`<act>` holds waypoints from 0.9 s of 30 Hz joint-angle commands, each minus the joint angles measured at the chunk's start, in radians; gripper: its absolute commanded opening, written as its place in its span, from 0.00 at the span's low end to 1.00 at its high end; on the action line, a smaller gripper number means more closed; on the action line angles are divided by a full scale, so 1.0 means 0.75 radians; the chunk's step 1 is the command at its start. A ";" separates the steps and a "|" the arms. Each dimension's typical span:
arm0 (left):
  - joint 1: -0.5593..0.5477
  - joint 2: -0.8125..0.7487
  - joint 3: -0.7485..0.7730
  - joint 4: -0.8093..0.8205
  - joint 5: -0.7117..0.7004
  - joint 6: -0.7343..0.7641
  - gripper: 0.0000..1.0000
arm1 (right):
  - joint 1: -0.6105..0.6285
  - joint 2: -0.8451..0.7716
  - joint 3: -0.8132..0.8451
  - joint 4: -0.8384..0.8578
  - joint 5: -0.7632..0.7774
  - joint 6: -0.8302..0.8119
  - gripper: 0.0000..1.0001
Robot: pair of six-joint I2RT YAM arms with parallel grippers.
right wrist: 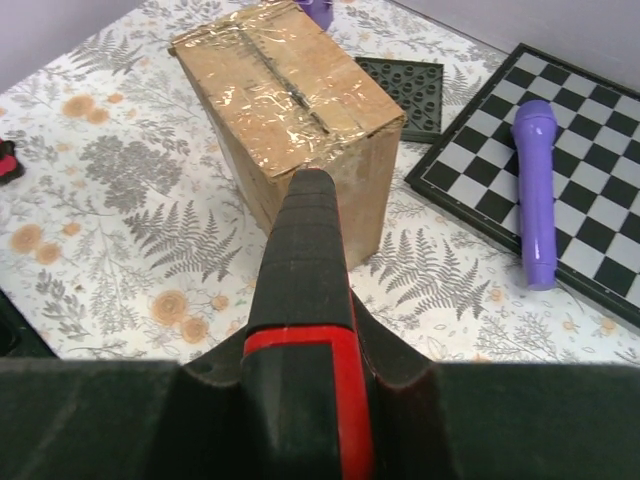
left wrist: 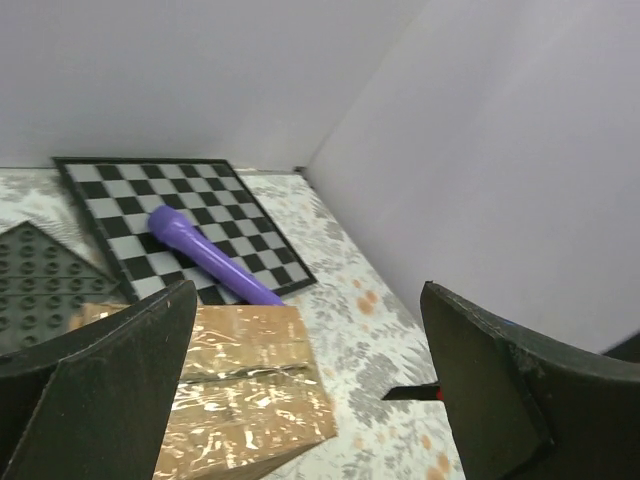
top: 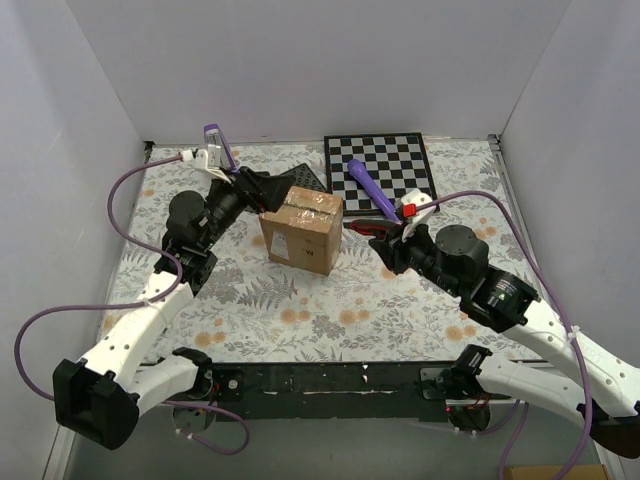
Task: Unpack the express box
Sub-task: Cut the express box at the center of the board.
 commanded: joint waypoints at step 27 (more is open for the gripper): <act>-0.165 0.246 0.138 0.316 1.306 -0.061 0.92 | -0.005 0.163 0.296 0.031 -0.706 0.191 0.01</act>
